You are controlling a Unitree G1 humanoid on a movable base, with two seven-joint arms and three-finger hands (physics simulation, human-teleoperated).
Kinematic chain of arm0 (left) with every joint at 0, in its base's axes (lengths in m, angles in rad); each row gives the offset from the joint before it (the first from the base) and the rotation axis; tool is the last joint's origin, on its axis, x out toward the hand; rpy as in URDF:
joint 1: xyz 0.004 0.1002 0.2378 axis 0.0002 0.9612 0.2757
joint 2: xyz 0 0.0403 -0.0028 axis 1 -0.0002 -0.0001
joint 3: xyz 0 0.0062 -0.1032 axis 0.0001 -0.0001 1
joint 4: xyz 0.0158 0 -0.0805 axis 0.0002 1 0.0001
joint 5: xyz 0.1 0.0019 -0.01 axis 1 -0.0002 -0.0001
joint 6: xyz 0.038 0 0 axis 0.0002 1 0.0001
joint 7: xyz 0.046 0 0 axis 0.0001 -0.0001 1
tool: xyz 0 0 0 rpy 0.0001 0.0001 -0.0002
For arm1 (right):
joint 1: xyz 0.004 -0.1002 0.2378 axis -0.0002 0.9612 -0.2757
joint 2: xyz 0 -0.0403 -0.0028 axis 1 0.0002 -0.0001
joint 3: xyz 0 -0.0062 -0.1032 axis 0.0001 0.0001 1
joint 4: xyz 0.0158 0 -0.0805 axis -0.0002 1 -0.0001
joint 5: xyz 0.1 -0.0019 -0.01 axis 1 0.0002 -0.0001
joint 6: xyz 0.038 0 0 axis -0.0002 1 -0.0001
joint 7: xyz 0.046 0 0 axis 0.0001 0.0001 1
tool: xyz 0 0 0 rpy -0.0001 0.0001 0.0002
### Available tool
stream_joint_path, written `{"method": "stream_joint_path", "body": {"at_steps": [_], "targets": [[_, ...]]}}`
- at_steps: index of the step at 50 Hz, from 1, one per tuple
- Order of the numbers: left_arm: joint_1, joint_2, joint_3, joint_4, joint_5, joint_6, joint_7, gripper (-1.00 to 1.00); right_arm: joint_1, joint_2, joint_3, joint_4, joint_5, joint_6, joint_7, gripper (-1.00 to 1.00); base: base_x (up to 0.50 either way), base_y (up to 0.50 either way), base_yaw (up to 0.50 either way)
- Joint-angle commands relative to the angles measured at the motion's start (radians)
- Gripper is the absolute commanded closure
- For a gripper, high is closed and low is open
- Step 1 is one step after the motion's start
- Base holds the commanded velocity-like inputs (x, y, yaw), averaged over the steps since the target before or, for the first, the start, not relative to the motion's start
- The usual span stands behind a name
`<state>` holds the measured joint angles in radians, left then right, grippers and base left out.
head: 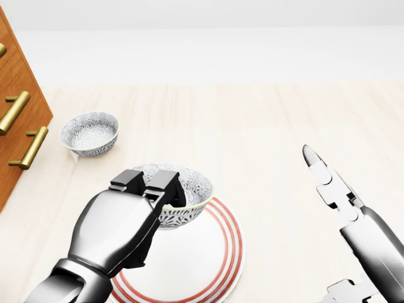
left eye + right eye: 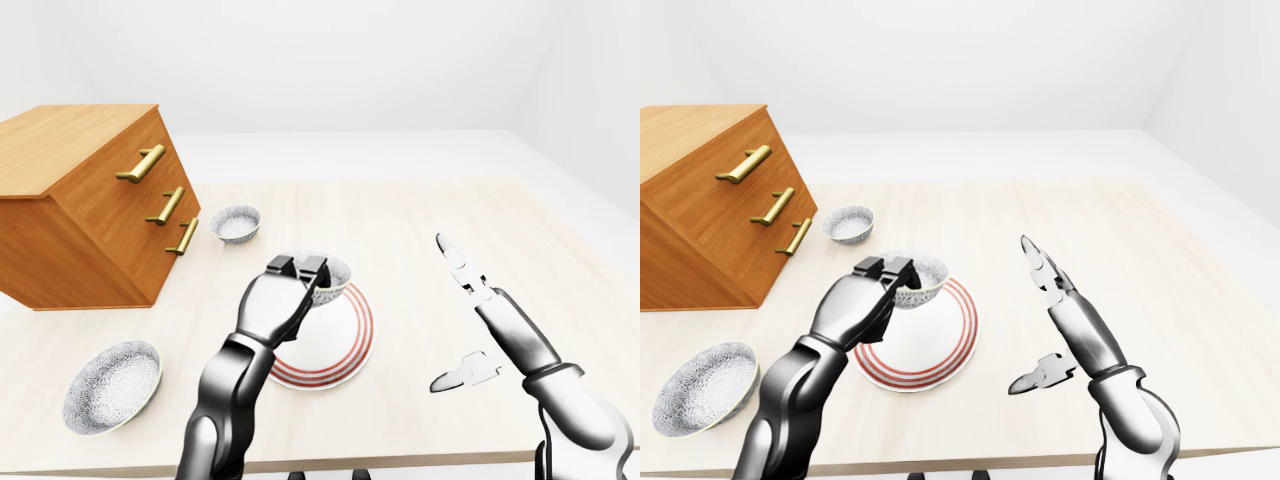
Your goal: Put the bowl in the middle on the plate.
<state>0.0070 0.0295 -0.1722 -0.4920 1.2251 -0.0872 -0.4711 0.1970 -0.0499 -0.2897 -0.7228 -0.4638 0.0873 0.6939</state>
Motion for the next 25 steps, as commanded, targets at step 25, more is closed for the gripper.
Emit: {"method": "stream_joint_path", "body": {"at_steps": [25], "targets": [[0.095, 0.012, -0.064, 0.065, 0.082, 0.000, 0.127, 1.00, -0.004, -0.001, 0.002, -0.019, -0.005, 0.000, 0.004, -1.00, 0.00, 0.00, 0.00]]}}
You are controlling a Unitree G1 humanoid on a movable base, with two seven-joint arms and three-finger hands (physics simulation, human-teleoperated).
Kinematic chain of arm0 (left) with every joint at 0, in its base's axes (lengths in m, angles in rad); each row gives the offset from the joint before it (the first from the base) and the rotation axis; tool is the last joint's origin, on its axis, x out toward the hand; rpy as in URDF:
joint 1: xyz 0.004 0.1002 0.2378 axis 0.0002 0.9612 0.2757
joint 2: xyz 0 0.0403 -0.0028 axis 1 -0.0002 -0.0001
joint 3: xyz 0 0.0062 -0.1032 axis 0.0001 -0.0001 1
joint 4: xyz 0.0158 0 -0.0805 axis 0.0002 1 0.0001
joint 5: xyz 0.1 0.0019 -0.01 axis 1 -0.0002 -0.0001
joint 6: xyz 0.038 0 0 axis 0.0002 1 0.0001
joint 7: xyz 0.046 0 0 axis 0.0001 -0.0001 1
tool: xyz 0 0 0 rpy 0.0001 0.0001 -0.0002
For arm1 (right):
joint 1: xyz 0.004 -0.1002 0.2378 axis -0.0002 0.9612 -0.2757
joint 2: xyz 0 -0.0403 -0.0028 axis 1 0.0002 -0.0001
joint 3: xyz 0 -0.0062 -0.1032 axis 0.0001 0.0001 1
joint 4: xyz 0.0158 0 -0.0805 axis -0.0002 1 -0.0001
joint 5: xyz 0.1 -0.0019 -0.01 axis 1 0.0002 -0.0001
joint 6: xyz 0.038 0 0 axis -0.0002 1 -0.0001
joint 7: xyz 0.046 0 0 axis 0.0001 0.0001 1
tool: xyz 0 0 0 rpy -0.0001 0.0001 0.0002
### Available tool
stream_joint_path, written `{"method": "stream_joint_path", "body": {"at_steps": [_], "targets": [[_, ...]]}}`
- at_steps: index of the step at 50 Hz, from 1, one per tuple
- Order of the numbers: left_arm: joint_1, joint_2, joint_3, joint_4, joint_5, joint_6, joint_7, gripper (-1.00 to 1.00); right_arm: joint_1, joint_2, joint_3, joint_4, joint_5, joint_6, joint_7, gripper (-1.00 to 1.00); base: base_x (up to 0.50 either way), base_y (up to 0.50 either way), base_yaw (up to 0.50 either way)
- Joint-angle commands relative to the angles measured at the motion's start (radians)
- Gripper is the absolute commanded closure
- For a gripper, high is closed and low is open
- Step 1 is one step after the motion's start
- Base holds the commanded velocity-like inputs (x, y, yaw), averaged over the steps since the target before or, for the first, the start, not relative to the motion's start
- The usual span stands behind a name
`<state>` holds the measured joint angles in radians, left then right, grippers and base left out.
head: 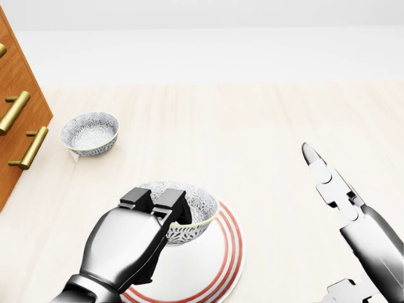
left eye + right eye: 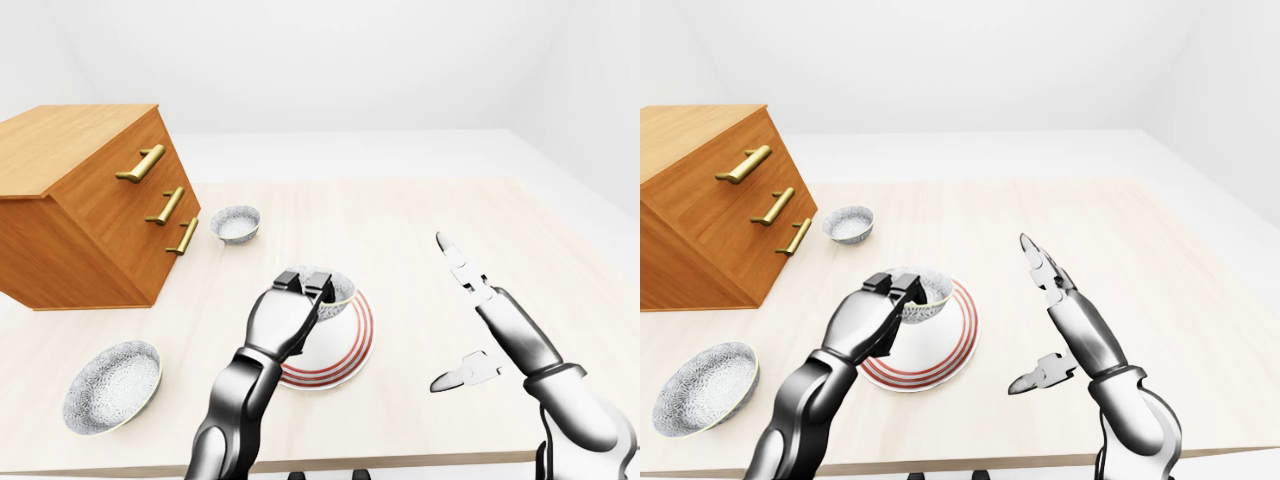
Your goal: Put the bowl in the middle on the plate.
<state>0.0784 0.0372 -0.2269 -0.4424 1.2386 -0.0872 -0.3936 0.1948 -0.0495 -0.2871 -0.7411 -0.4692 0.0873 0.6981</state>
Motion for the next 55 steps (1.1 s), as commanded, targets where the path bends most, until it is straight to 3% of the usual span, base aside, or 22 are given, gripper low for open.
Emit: {"method": "stream_joint_path", "body": {"at_steps": [1, 55], "targets": [[0.025, 0.006, -0.009, 0.026, 0.068, 0.000, 0.060, 1.00, -0.001, -0.001, 0.000, 0.000, 0.000, 0.000, 0.000, -1.00, 0.00, 0.00, 0.00], [0.034, 0.023, -0.003, 0.176, 0.073, 0.000, 0.176, 1.00, -0.003, -0.003, -0.002, 0.020, 0.005, 0.000, -0.004, -1.00, 0.00, 0.00, 0.00]]}}
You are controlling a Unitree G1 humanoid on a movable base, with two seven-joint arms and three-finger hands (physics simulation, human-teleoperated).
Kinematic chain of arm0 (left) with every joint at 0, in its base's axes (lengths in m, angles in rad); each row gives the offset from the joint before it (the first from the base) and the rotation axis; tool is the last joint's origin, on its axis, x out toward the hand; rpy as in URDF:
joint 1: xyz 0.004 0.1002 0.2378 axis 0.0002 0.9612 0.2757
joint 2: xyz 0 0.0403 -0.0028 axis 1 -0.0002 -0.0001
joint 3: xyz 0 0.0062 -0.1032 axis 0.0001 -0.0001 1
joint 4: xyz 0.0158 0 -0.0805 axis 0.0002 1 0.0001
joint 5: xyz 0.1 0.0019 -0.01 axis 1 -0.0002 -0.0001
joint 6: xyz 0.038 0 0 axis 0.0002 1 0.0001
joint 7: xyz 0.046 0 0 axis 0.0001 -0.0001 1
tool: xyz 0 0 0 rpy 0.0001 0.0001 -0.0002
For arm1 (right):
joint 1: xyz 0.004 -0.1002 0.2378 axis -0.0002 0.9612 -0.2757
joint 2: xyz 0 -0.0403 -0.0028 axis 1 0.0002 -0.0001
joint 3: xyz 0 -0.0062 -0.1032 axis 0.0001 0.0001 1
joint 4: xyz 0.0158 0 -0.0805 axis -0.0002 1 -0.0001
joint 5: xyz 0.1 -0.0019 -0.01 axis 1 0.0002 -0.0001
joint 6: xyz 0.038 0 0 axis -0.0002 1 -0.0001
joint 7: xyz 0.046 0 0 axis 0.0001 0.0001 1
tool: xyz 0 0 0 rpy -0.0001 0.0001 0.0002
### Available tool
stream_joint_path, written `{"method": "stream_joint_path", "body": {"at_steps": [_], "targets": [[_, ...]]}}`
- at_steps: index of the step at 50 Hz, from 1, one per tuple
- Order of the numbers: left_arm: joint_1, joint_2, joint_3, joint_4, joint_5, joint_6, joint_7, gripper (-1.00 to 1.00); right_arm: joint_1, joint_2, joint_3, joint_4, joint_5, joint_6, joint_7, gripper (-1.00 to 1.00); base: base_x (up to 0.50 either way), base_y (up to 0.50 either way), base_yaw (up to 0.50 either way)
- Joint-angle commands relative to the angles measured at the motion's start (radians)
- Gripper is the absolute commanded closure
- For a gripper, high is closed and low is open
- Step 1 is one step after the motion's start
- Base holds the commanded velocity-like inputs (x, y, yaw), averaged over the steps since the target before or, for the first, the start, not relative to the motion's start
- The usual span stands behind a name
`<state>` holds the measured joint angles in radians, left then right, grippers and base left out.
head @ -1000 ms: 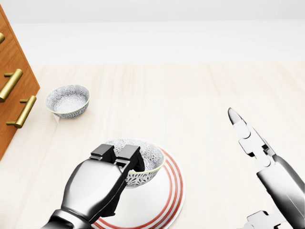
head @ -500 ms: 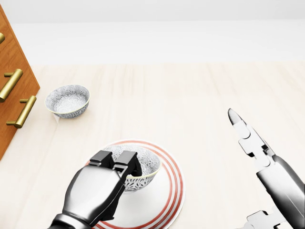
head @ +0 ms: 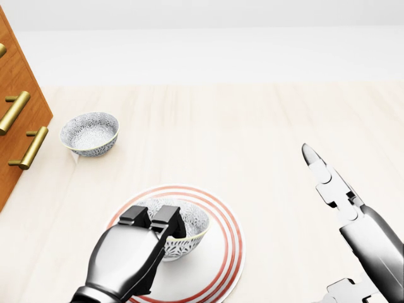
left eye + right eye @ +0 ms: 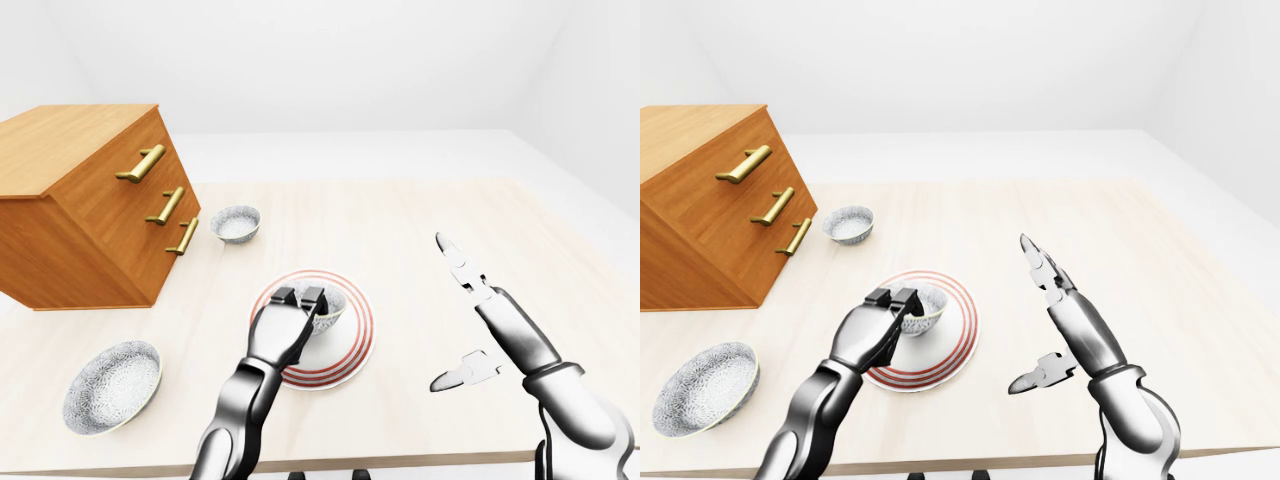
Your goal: Put the bowl in the middle on the plate.
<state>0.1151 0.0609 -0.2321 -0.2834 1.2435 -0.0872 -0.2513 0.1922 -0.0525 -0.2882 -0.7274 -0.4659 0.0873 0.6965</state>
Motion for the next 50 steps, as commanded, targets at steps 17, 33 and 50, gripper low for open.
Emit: {"method": "stream_joint_path", "body": {"at_steps": [17, 33, 50], "targets": [[-0.005, -0.003, -0.002, 0.059, 0.069, 0.000, 0.084, 1.00, 0.004, 0.000, -0.003, 0.022, 0.006, 0.000, -0.009, -1.00, 0.00, 0.00, 0.00], [0.111, 0.028, -0.079, 0.038, 0.083, 0.000, 0.131, 1.00, 0.001, 0.001, 0.004, -0.012, -0.006, 0.000, 0.002, -1.00, 0.00, 0.00, 0.00], [0.113, 0.037, -0.079, 0.075, 0.071, 0.000, 0.174, 1.00, 0.004, 0.001, 0.001, 0.013, 0.002, 0.000, -0.007, -1.00, 0.00, 0.00, 0.00]]}}
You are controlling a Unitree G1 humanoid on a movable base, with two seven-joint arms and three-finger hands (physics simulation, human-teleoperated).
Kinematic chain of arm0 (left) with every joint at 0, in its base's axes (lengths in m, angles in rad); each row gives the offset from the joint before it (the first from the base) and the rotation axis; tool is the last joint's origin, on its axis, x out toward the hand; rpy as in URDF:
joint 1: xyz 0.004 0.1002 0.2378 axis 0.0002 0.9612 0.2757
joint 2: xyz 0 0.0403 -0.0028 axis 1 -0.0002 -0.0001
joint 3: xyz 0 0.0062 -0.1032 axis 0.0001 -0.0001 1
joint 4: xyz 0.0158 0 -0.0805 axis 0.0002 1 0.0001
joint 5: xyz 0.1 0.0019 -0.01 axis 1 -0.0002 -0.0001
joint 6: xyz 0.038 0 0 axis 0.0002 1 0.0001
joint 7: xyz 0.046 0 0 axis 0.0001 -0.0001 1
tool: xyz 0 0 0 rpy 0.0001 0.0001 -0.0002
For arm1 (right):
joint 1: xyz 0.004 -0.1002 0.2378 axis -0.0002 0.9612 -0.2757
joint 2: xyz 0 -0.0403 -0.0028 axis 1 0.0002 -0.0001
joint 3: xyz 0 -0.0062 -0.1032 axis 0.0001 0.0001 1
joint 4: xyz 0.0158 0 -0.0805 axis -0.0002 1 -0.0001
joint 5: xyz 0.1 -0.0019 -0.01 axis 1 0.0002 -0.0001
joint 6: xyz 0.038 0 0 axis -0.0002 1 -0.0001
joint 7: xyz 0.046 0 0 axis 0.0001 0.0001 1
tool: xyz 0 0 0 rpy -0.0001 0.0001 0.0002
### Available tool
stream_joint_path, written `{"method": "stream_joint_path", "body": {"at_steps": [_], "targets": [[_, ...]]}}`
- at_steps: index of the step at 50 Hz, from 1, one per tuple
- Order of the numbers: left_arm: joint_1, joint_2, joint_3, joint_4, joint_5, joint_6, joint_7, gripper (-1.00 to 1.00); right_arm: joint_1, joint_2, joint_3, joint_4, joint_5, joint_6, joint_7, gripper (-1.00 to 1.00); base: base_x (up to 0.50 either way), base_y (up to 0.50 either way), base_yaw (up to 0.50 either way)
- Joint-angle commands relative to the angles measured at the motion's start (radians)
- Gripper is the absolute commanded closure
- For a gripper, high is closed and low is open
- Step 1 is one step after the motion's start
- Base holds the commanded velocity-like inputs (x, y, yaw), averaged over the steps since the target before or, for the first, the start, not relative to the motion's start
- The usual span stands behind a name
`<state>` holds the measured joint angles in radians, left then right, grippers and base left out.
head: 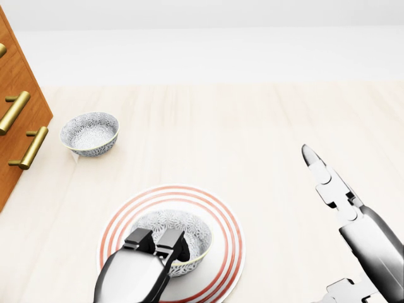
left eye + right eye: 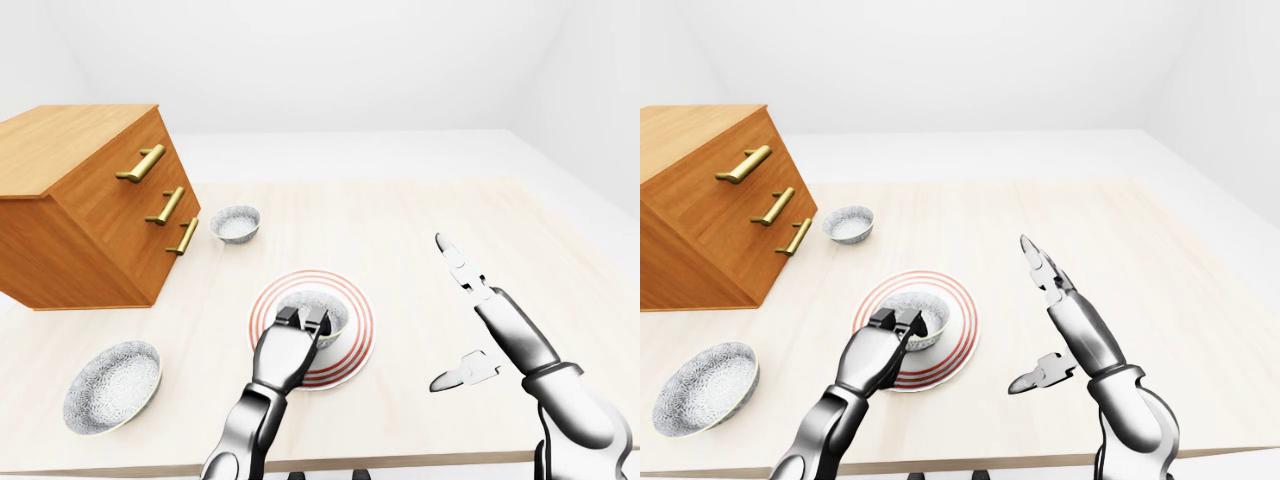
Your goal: Put the bowl in the middle on the plate.
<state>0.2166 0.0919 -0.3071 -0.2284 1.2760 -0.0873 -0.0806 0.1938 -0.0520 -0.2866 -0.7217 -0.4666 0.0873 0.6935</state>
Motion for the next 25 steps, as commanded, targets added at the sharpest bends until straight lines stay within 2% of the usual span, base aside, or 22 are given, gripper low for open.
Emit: {"method": "stream_joint_path", "body": {"at_steps": [1, 7, 14, 15, 17, 18, 22, 23, 25], "targets": [[0.010, 0.006, -0.001, 0.015, 0.036, 0.000, -0.001, 1.00, 0.002, 0.001, -0.001, 0.004, 0.002, 0.000, -0.003, -1.00, 0.00, 0.00, 0.00], [0.007, 0.005, -0.002, 0.053, 0.043, 0.000, 0.027, 1.00, 0.002, 0.001, 0.001, 0.002, 0.000, 0.000, -0.001, -1.00, 0.00, 0.00, 0.00], [0.010, 0.002, -0.004, 0.053, 0.043, 0.000, 0.019, 1.00, 0.003, 0.002, 0.000, -0.003, -0.002, 0.000, 0.001, -1.00, 0.00, 0.00, 0.00], [0.008, 0.002, -0.004, 0.059, 0.048, 0.000, 0.029, 0.73, 0.003, 0.002, 0.001, -0.005, -0.002, 0.000, 0.002, -1.00, 0.00, 0.00, 0.00], [0.008, 0.000, -0.005, 0.060, 0.043, 0.000, 0.024, 0.36, 0.003, 0.002, 0.000, -0.006, -0.002, 0.000, 0.003, -1.00, 0.01, 0.00, 0.00], [0.008, 0.001, -0.006, 0.059, 0.044, 0.000, 0.023, 0.29, 0.003, 0.002, 0.001, -0.006, -0.003, 0.000, 0.003, -1.00, 0.00, 0.00, 0.00], [0.007, 0.003, -0.007, 0.069, 0.044, 0.000, 0.023, 0.27, 0.003, 0.002, 0.000, -0.007, -0.003, 0.000, 0.004, -1.00, 0.00, 0.00, 0.00], [0.006, 0.003, -0.007, 0.068, 0.043, 0.000, 0.023, 0.14, 0.003, 0.002, 0.000, -0.006, -0.002, 0.000, 0.004, -1.00, 0.00, 0.00, 0.00], [0.008, 0.003, -0.007, 0.063, 0.042, 0.000, 0.020, 0.01, 0.002, 0.002, 0.000, -0.005, -0.002, 0.000, 0.004, -1.00, 0.00, 0.00, 0.00]]}}
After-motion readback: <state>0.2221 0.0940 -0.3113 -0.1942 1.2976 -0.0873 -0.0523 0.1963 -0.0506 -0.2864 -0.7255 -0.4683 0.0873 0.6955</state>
